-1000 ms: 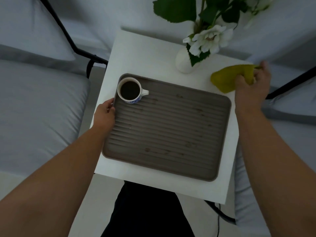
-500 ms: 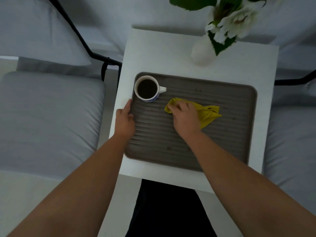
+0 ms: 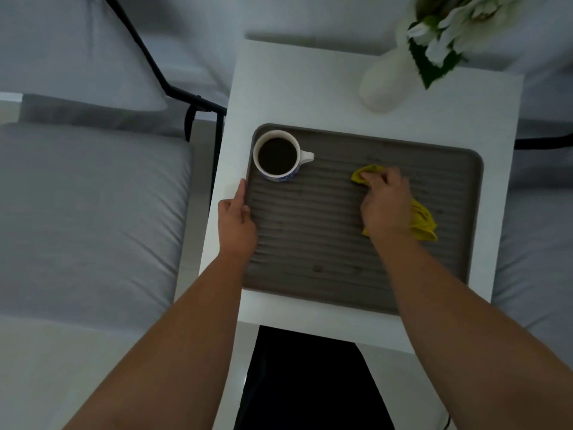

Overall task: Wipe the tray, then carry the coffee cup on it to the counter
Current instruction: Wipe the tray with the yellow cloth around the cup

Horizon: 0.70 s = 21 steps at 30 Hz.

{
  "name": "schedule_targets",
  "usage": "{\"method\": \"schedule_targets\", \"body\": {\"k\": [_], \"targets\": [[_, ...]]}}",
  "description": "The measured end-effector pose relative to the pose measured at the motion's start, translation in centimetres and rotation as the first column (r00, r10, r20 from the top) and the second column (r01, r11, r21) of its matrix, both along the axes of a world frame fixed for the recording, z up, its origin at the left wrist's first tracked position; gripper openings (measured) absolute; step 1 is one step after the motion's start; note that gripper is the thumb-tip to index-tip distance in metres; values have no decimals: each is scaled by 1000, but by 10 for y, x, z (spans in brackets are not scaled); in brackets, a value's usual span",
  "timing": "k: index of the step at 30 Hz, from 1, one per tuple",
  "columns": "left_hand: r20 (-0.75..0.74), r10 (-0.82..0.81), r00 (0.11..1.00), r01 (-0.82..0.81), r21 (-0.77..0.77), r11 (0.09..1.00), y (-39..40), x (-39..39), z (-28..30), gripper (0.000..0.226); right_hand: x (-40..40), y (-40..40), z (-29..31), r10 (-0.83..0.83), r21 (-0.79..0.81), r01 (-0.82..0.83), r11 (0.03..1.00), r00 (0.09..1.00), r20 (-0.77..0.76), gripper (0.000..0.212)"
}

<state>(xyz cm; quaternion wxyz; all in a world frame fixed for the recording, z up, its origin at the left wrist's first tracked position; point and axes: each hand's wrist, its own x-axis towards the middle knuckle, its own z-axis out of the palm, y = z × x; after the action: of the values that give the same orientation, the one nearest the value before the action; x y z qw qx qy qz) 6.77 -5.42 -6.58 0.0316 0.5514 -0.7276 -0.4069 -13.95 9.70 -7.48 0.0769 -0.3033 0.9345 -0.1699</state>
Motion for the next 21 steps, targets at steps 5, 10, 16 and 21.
{"method": "schedule_targets", "body": {"k": [5,10,16,21], "targets": [[-8,1,1000,-1,9,1000,-1,2,-4,53,26,-47,1,217,-37,-216,976,976,27,40],[-13,11,1000,-11,-1,1000,0,2,-3,52,19,-47,4,310,30,-310,950,951,11,46],[-28,24,999,-24,-12,1000,2,0,-2,52,-29,36,0,-186,76,180,981,980,70,39],[-3,15,1000,-15,2,1000,-1,1,0,51,-25,8,-2,-220,-56,226,973,970,103,35]]}}
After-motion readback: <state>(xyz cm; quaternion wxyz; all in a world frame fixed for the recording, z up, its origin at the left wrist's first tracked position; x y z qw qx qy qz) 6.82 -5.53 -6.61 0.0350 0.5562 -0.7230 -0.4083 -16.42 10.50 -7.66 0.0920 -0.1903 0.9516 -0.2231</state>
